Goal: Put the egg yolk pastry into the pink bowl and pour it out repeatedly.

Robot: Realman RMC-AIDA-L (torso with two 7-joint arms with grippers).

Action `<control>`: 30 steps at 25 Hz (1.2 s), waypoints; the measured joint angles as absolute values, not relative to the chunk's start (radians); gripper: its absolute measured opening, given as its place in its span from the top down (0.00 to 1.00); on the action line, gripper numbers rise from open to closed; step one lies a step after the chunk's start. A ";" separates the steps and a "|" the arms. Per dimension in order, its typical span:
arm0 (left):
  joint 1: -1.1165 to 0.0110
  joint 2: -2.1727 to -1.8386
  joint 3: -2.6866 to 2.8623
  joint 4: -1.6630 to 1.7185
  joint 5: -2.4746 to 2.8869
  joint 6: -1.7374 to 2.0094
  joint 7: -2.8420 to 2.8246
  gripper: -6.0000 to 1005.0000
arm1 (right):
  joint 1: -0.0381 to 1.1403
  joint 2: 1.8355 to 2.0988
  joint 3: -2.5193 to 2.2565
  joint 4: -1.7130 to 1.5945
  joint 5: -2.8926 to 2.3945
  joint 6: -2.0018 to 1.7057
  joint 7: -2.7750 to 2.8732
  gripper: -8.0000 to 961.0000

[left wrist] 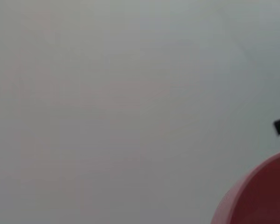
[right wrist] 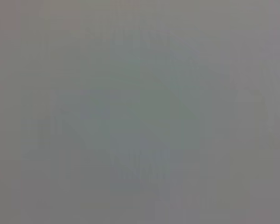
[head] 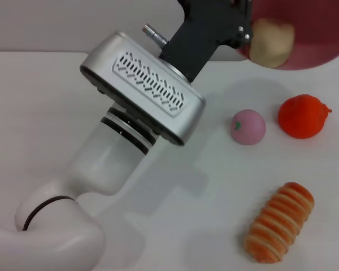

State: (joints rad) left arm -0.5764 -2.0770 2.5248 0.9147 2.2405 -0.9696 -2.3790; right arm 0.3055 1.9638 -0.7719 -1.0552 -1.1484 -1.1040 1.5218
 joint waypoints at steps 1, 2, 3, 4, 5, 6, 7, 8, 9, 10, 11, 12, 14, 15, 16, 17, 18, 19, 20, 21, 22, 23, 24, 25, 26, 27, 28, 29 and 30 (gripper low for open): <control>-0.576 -2.077 2.527 0.912 2.251 -0.981 -2.379 0.95 | 0.309 1.966 -0.770 -1.052 -1.152 -1.104 1.521 0.38; -0.578 -2.077 2.528 0.910 2.259 -0.987 -2.379 0.95 | 0.312 1.969 -0.769 -1.050 -1.155 -1.103 1.521 0.38; -0.580 -2.077 2.528 0.909 2.262 -0.988 -2.379 0.95 | 0.314 1.971 -0.769 -1.048 -1.158 -1.101 1.521 0.38; -0.584 -2.077 2.525 0.907 2.262 -0.986 -2.380 0.95 | 0.316 1.974 -0.769 -1.048 -1.159 -1.099 1.521 0.38; -0.586 -2.077 2.524 0.906 2.263 -0.984 -2.381 0.95 | 0.316 1.976 -0.769 -1.048 -1.160 -1.097 1.521 0.38; -0.587 -2.077 2.524 0.906 2.265 -0.983 -2.381 0.95 | 0.317 1.978 -0.770 -1.049 -1.160 -1.096 1.521 0.38; -0.589 -2.077 2.523 0.906 2.267 -0.981 -2.379 0.95 | 0.319 1.981 -0.770 -1.050 -1.162 -1.096 1.520 0.38; -0.590 -2.076 2.523 0.905 2.269 -0.978 -2.377 0.95 | 0.321 1.983 -0.769 -1.051 -1.164 -1.096 1.520 0.39; -0.594 -2.076 2.523 0.903 2.271 -0.974 -2.377 0.95 | 0.323 1.986 -0.769 -1.051 -1.167 -1.095 1.520 0.39; -0.596 -2.076 2.523 0.899 2.273 -0.972 -2.377 0.95 | 0.325 1.988 -0.768 -1.051 -1.169 -1.095 1.520 0.39; -0.599 -2.075 2.523 0.896 2.273 -0.972 -2.377 0.95 | 0.326 1.990 -0.768 -1.051 -1.170 -1.094 1.520 0.39; -0.602 -2.076 2.523 0.885 2.279 -0.983 -2.376 0.95 | 0.327 1.993 -0.767 -1.051 -1.170 -1.094 1.520 0.39; -0.602 -2.076 2.523 0.885 2.279 -0.983 -2.376 0.95 | 0.329 1.997 -0.767 -1.051 -1.170 -1.094 1.520 0.39; -0.603 -2.076 2.523 0.881 2.284 -0.993 -2.376 0.95 | 0.330 1.998 -0.767 -1.051 -1.170 -1.094 1.520 0.39; -0.601 -2.077 2.523 0.880 2.297 -1.024 -2.376 0.95 | 0.331 1.999 -0.767 -1.051 -1.170 -1.094 1.520 0.39; -0.601 -2.077 2.523 0.880 2.299 -1.026 -2.376 0.95 | 0.331 1.999 -0.767 -1.051 -1.170 -1.094 1.520 0.39; -0.599 -2.076 2.523 0.880 2.304 -1.038 -2.376 0.95 | 0.332 1.999 -0.767 -1.050 -1.170 -1.094 1.520 0.39; -0.597 -2.076 2.523 0.880 2.308 -1.046 -2.376 0.95 | 0.333 1.999 -0.767 -1.050 -1.170 -1.094 1.520 0.40; -0.596 -2.076 2.523 0.880 2.309 -1.052 -2.375 0.95 | 0.333 2.000 -0.767 -1.050 -1.170 -1.094 1.520 0.40; -0.596 -2.076 2.523 0.880 2.310 -1.059 -2.375 0.95 | 0.333 2.001 -0.767 -1.050 -1.170 -1.094 1.520 0.40; -0.594 -2.076 2.524 0.880 2.310 -1.067 -2.368 0.95 | 0.333 2.003 -0.767 -1.050 -1.170 -1.094 1.520 0.40; -0.592 -2.075 2.524 0.880 2.310 -1.071 -2.357 0.95 | 0.333 2.005 -0.767 -1.051 -1.170 -1.094 1.520 0.40; -0.588 -2.075 2.523 0.881 2.310 -1.075 -2.335 0.95 | 0.333 2.007 -0.766 -1.053 -1.170 -1.094 1.520 0.40; -0.584 -2.075 2.521 0.881 2.309 -1.078 -2.316 0.95 | 0.333 2.008 -0.766 -1.053 -1.170 -1.094 1.520 0.40; -0.580 -2.075 2.518 0.882 2.308 -1.080 -2.301 0.95 | 0.332 2.008 -0.766 -1.053 -1.170 -1.094 1.520 0.40; -0.576 -2.074 2.515 0.884 2.308 -1.081 -2.291 0.95 | 0.331 2.008 -0.766 -1.054 -1.170 -1.094 1.520 0.40; -0.574 -2.073 2.513 0.885 2.308 -1.083 -2.288 0.95 | 0.331 2.008 -0.765 -1.054 -1.170 -1.094 1.520 0.40; -0.572 -2.073 2.512 0.886 2.308 -1.085 -2.283 0.95 | 0.331 2.008 -0.763 -1.054 -1.170 -1.094 1.520 0.40; -0.571 -2.072 2.511 0.886 2.308 -1.089 -2.275 0.95 | 0.332 2.008 -0.761 -1.054 -1.170 -1.094 1.520 0.41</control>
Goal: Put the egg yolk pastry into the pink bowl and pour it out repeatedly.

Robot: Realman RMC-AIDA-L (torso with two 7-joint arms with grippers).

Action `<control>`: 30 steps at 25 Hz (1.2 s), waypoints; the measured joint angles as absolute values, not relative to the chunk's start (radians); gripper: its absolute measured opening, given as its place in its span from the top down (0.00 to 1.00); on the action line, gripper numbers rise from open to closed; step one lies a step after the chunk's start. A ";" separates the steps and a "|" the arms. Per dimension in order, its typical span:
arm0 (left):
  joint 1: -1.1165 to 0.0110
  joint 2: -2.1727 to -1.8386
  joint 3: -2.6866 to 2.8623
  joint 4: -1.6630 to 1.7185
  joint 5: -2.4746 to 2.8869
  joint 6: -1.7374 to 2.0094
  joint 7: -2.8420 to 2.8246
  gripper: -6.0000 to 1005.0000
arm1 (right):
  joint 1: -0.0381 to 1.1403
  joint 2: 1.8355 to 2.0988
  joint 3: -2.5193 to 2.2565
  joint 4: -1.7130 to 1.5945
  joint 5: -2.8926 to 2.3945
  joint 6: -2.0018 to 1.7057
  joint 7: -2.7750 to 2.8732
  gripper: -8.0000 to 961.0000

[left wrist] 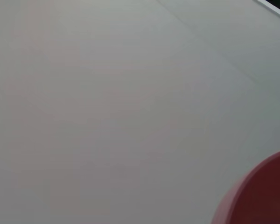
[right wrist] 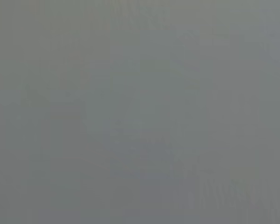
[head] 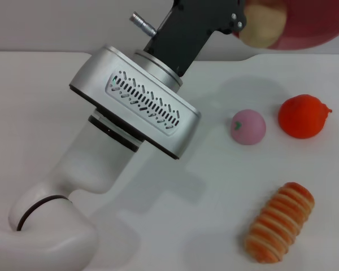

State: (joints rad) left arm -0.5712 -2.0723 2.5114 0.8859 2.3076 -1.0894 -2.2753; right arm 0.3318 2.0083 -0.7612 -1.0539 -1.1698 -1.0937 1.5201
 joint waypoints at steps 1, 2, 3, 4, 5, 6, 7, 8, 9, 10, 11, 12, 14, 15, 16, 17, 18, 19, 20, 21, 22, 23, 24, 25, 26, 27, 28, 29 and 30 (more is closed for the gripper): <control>-0.570 -2.072 2.511 0.886 2.308 -1.098 -2.266 0.95 | 0.333 2.009 -0.759 -1.054 -1.170 -1.094 1.520 0.41; -0.570 -2.072 2.510 0.886 2.307 -1.102 -2.262 0.95 | 0.334 2.009 -0.758 -1.054 -1.170 -1.094 1.520 0.41; -0.570 -2.072 2.507 0.885 2.306 -1.106 -2.260 0.95 | 0.335 2.009 -0.758 -1.053 -1.170 -1.094 1.520 0.41; -0.570 -2.072 2.501 0.884 2.306 -1.108 -2.259 0.95 | 0.336 2.009 -0.758 -1.053 -1.170 -1.094 1.520 0.41; -0.570 -2.072 2.501 0.884 2.306 -1.108 -2.259 0.95 | 0.338 2.009 -0.758 -1.053 -1.170 -1.094 1.520 0.41; -0.570 -2.072 2.501 0.884 2.306 -1.108 -2.259 0.95 | 0.339 2.009 -0.758 -1.053 -1.170 -1.093 1.520 0.41; -0.568 -2.072 2.492 0.883 2.305 -1.109 -2.259 0.95 | 0.340 2.009 -0.758 -1.053 -1.170 -1.093 1.520 0.41; -0.560 -2.071 2.473 0.882 2.305 -1.116 -2.263 0.95 | 0.340 2.010 -0.758 -1.053 -1.170 -1.093 1.520 0.41; -0.555 -2.069 2.467 0.882 2.305 -1.129 -2.258 0.95 | 0.341 2.010 -0.758 -1.053 -1.170 -1.092 1.520 0.41; -0.553 -2.069 2.464 0.882 2.305 -1.132 -2.255 0.95 | 0.341 2.010 -0.758 -1.053 -1.170 -1.091 1.520 0.41; -0.552 -2.069 2.461 0.882 2.304 -1.134 -2.254 0.95 | 0.342 2.010 -0.758 -1.054 -1.170 -1.089 1.520 0.42; -0.551 -2.069 2.458 0.881 2.304 -1.134 -2.255 0.95 | 0.342 2.010 -0.758 -1.054 -1.170 -1.087 1.520 0.42; -0.551 -2.069 2.452 0.881 2.303 -1.131 -2.267 0.95 | 0.343 2.010 -0.758 -1.054 -1.170 -1.084 1.520 0.42; -0.552 -2.069 2.452 0.880 2.304 -1.126 -2.269 0.95 | 0.344 2.010 -0.758 -1.054 -1.170 -1.083 1.520 0.42; -0.554 -2.069 2.447 0.879 2.303 -1.115 -2.271 0.95 | 0.344 2.010 -0.758 -1.054 -1.170 -1.083 1.520 0.42; -0.554 -2.070 2.440 0.879 2.302 -1.103 -2.275 0.95 | 0.344 2.010 -0.759 -1.054 -1.170 -1.083 1.520 0.42; -0.555 -2.070 2.428 0.879 2.301 -1.085 -2.285 0.95 | 0.344 2.011 -0.759 -1.055 -1.171 -1.083 1.520 0.42; -0.557 -2.070 2.413 0.880 2.300 -1.066 -2.300 0.95 | 0.344 2.011 -0.760 -1.057 -1.170 -1.086 1.520 0.42; -0.559 -2.069 2.382 0.887 2.301 -1.017 -2.331 0.95 | 0.343 2.011 -0.761 -1.062 -1.171 -1.092 1.522 0.42; -0.563 -2.068 2.353 0.895 2.301 -0.973 -2.361 0.95 | 0.341 2.011 -0.763 -1.068 -1.170 -1.098 1.525 0.42; -0.570 -2.067 2.299 0.907 2.300 -0.891 -2.402 0.95 | 0.337 2.012 -0.766 -1.084 -1.171 -1.112 1.531 0.43; -0.586 -2.065 2.219 0.922 2.300 -0.767 -2.450 0.95 | 0.333 2.013 -0.769 -1.099 -1.171 -1.127 1.540 0.43; -0.616 -2.063 2.120 0.936 2.300 -0.583 -2.501 0.95 | 0.331 2.014 -0.770 -1.115 -1.171 -1.149 1.552 0.43; -0.616 -2.063 2.120 0.936 2.300 -0.583 -2.501 0.95 | 0.328 2.014 -0.771 -1.135 -1.176 -1.180 1.582 0.43; -0.642 -2.062 2.044 0.942 2.300 -0.446 -2.527 0.95 | 0.326 2.013 -0.771 -1.156 -1.184 -1.212 1.614 0.43; -0.642 -2.062 2.044 0.942 2.300 -0.446 -2.527 0.95 | 0.326 2.009 -0.771 -1.184 -1.197 -1.254 1.652 0.43; -0.689 -2.062 1.939 0.940 2.301 -0.242 -2.550 0.95 | 0.326 2.003 -0.771 -1.216 -1.216 -1.297 1.689 0.43; -0.727 -2.062 1.861 0.930 2.300 -0.106 -2.555 0.95 | 0.328 1.996 -0.771 -1.252 -1.240 -1.349 1.730 0.43; -0.757 -2.063 1.806 0.920 2.300 -0.001 -2.557 0.95 | 0.334 1.987 -0.772 -1.300 -1.271 -1.405 1.769 0.43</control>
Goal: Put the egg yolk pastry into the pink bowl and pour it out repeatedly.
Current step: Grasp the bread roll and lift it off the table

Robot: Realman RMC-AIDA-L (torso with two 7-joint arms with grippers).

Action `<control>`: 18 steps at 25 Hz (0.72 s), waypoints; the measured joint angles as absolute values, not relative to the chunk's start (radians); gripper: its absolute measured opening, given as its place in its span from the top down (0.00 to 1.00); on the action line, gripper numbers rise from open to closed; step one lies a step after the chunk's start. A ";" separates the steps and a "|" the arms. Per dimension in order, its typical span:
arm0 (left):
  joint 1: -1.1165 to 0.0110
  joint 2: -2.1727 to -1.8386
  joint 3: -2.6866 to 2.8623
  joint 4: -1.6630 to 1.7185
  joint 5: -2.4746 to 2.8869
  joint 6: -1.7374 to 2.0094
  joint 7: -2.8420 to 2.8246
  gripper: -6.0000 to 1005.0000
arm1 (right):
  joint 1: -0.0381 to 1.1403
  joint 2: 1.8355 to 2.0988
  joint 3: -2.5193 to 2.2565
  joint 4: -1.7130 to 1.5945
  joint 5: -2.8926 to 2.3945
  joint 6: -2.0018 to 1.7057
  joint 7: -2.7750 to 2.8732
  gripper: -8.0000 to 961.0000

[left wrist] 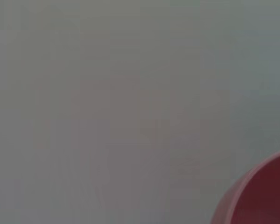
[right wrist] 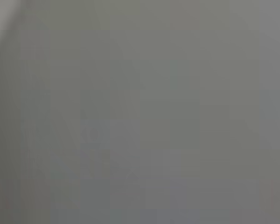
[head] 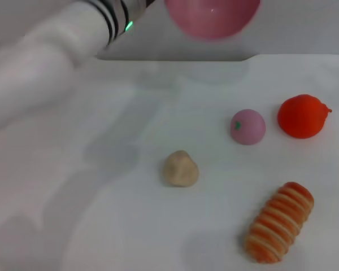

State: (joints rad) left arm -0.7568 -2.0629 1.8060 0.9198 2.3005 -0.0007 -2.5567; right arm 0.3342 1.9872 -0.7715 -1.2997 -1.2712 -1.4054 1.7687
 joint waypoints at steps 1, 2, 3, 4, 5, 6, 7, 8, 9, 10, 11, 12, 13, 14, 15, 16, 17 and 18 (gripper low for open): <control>-0.757 -2.063 1.806 0.920 2.300 -0.001 -2.557 0.95 | 0.342 1.981 -0.772 -1.352 -1.308 -1.467 1.815 0.43; -0.757 -2.063 1.806 0.920 2.300 -0.001 -2.557 0.95 | 0.353 1.975 -0.775 -1.403 -1.343 -1.523 1.859 0.43; -0.799 -2.062 1.723 0.900 2.300 0.125 -2.556 0.95 | 0.372 1.969 -0.778 -1.468 -1.390 -1.588 1.919 0.44; -0.861 -2.062 1.582 0.872 2.300 0.327 -2.546 0.95 | 0.393 1.962 -0.783 -1.527 -1.437 -1.652 1.979 0.44; -0.876 -2.062 1.520 0.870 2.300 0.406 -2.537 0.95 | 0.423 1.952 -0.792 -1.577 -1.487 -1.725 2.049 0.44; -0.876 -2.062 1.520 0.870 2.300 0.406 -2.537 0.95 | 0.452 1.944 -0.802 -1.607 -1.528 -1.783 2.105 0.44; -0.876 -2.062 1.520 0.870 2.300 0.406 -2.537 0.95 | 0.488 1.934 -0.817 -1.636 -1.574 -1.850 2.165 0.44; -0.886 -2.060 1.471 0.870 2.300 0.464 -2.531 0.95 | 0.529 1.929 -0.838 -1.640 -1.611 -1.910 2.214 0.44; -0.901 -2.052 1.346 0.874 2.304 0.612 -2.502 0.95 | 0.565 1.926 -0.859 -1.632 -1.647 -1.963 2.246 0.44; -0.901 -2.052 1.346 0.874 2.304 0.612 -2.502 0.95 | 0.598 1.928 -0.881 -1.614 -1.677 -2.002 2.264 0.44; -0.903 -2.049 1.288 0.874 2.307 0.665 -2.479 0.95 | 0.628 1.935 -0.906 -1.574 -1.718 -2.030 2.272 0.44; -0.904 -2.047 1.254 0.874 2.308 0.698 -2.463 0.95 | 0.655 1.943 -0.928 -1.534 -1.769 -2.047 2.277 0.44; -0.899 -2.043 1.228 0.874 2.308 0.720 -2.454 0.95 | 0.678 1.955 -0.949 -1.485 -1.831 -2.051 2.278 0.44; -0.896 -2.040 1.218 0.874 2.309 0.731 -2.451 0.95 | 0.701 1.968 -0.961 -1.432 -1.902 -2.044 2.278 0.45; -0.889 -2.034 1.214 0.876 2.309 0.747 -2.451 0.95 | 0.719 1.981 -0.970 -1.387 -1.969 -2.036 2.275 0.45; -0.885 -2.029 1.212 0.878 2.309 0.757 -2.452 0.95 | 0.743 2.000 -0.973 -1.338 -2.049 -2.014 2.263 0.45; -0.881 -2.025 1.211 0.878 2.309 0.767 -2.454 0.95 | 0.761 2.021 -0.975 -1.292 -2.121 -1.985 2.245 0.45; -0.878 -2.022 1.210 0.877 2.309 0.773 -2.454 0.95 | 0.774 2.041 -0.976 -1.259 -2.176 -1.957 2.229 0.45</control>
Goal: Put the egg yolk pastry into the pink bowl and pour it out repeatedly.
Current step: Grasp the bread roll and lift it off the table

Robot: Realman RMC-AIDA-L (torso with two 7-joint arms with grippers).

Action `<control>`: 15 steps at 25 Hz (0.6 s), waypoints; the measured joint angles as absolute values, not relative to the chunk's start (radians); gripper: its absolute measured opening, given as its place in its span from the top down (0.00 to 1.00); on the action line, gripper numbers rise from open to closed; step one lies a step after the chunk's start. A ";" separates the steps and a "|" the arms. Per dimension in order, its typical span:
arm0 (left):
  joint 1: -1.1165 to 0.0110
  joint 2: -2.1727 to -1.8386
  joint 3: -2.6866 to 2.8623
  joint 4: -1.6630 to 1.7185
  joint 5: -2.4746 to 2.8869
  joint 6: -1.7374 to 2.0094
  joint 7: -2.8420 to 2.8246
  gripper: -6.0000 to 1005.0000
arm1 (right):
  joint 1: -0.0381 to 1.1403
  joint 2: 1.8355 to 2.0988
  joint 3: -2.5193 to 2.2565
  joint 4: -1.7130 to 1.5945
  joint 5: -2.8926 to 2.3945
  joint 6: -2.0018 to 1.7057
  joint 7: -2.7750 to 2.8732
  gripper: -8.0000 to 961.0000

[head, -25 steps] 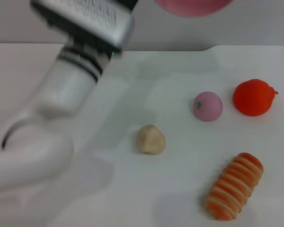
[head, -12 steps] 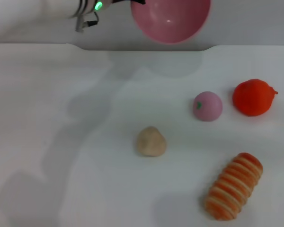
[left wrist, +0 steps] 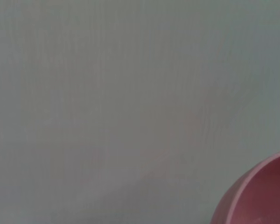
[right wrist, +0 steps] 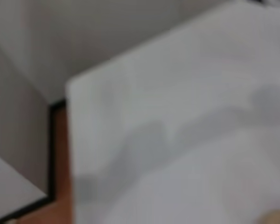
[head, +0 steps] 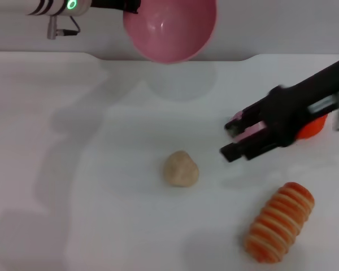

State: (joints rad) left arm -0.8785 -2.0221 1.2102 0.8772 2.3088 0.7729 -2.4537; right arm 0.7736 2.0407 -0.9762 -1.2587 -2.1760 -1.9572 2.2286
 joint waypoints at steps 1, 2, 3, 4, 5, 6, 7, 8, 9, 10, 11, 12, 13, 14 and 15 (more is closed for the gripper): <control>-0.877 -2.021 1.210 0.876 2.309 0.779 -2.453 0.95 | 0.779 2.058 -0.989 -1.228 -2.223 -1.907 2.210 0.45; -0.874 -2.020 1.210 0.875 2.309 0.783 -2.451 0.95 | 0.781 2.070 -1.010 -1.200 -2.256 -1.853 2.197 0.45; -0.871 -2.020 1.210 0.876 2.309 0.787 -2.450 0.95 | 0.780 2.076 -1.046 -1.173 -2.270 -1.793 2.190 0.45; -0.868 -2.019 1.211 0.877 2.309 0.790 -2.449 0.95 | 0.778 2.077 -1.086 -1.148 -2.272 -1.739 2.191 0.45; -0.866 -2.019 1.211 0.879 2.310 0.794 -2.449 0.95 | 0.775 2.077 -1.131 -1.118 -2.272 -1.684 2.192 0.45; -0.864 -2.019 1.212 0.880 2.310 0.799 -2.449 0.95 | 0.776 2.076 -1.174 -1.088 -2.272 -1.632 2.195 0.45; -0.863 -2.019 1.213 0.880 2.310 0.802 -2.448 0.95 | 0.777 2.076 -1.210 -1.059 -2.272 -1.588 2.197 0.46; -0.862 -2.018 1.215 0.880 2.310 0.805 -2.446 0.95 | 0.779 2.076 -1.237 -1.034 -2.272 -1.547 2.198 0.46; -0.861 -2.018 1.216 0.880 2.310 0.806 -2.444 0.95 | 0.782 2.077 -1.268 -1.006 -2.272 -1.506 2.198 0.46; -0.859 -2.017 1.218 0.879 2.310 0.807 -2.442 0.95 | 0.785 2.077 -1.297 -0.983 -2.272 -1.467 2.201 0.46; -0.857 -2.017 1.218 0.880 2.310 0.809 -2.440 0.95 | 0.787 2.078 -1.319 -0.969 -2.272 -1.441 2.207 0.46; -0.854 -2.017 1.218 0.880 2.310 0.813 -2.439 0.95 | 0.788 2.078 -1.351 -0.953 -2.272 -1.396 2.218 0.46; -0.853 -2.017 1.218 0.881 2.310 0.815 -2.438 0.95 | 0.788 2.079 -1.383 -0.941 -2.273 -1.356 2.230 0.46; -0.851 -2.016 1.218 0.881 2.310 0.818 -2.433 0.95 | 0.789 2.079 -1.403 -0.933 -2.274 -1.328 2.237 0.46; -0.848 -2.016 1.218 0.881 2.310 0.822 -2.427 0.95 | 0.789 2.079 -1.424 -0.924 -2.274 -1.299 2.244 0.46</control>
State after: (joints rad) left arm -0.8480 -2.0163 1.2181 0.8809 2.3104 0.8219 -2.4271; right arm 0.7886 2.0793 -1.4240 -0.9237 -2.2745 -1.2989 2.2440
